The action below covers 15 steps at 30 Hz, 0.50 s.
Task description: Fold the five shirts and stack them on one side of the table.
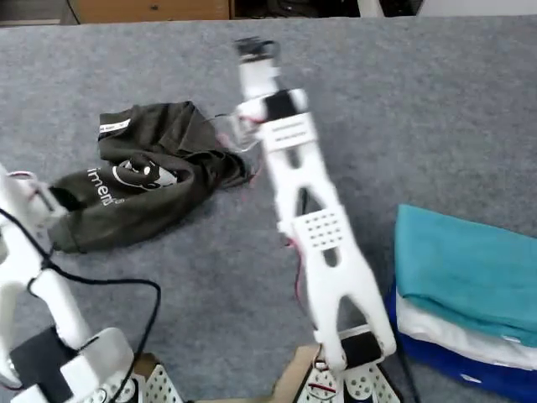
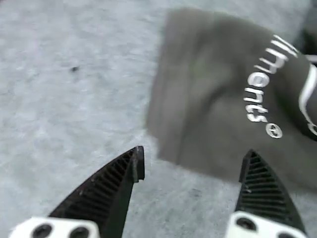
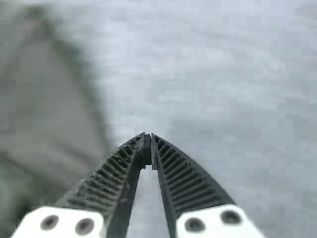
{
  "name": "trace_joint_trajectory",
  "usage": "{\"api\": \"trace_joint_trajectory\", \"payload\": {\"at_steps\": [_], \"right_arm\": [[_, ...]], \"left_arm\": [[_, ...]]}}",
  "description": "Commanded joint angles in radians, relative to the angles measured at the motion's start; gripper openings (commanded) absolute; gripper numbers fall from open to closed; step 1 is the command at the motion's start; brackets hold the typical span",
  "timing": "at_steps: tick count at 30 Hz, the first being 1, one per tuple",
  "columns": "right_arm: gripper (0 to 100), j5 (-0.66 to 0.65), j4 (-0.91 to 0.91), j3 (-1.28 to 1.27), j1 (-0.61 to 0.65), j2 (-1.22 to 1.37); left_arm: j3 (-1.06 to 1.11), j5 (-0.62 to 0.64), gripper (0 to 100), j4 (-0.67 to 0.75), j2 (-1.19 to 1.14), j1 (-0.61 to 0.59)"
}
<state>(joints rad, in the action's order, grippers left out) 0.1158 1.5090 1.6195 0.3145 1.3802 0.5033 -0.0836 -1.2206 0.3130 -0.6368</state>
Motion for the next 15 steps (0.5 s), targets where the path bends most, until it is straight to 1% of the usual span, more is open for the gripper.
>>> {"api": "trace_joint_trajectory", "payload": {"at_steps": [1, 5, 9, 11, 15], "right_arm": [[0.5, 0.009, 0.005, 0.042, -0.105, -0.068], [0.5, 0.009, 0.005, 0.042, -0.165, -0.041], [0.5, 0.009, -0.005, 0.045, -0.163, -0.019], [0.5, 0.009, -0.017, 0.047, -0.145, -0.016], [0.5, 0.009, -0.026, 0.045, -0.139, -0.012]], "left_arm": [[0.086, 0.087, 31, 0.15, 0.058, 0.078], [0.15, 0.216, 31, 0.31, 0.047, 0.123], [0.161, 0.333, 31, 0.399, -0.012, 0.127], [0.157, 0.368, 27, 0.433, -0.065, 0.132], [0.138, 0.382, 10, 0.5, -0.197, 0.199]]}}
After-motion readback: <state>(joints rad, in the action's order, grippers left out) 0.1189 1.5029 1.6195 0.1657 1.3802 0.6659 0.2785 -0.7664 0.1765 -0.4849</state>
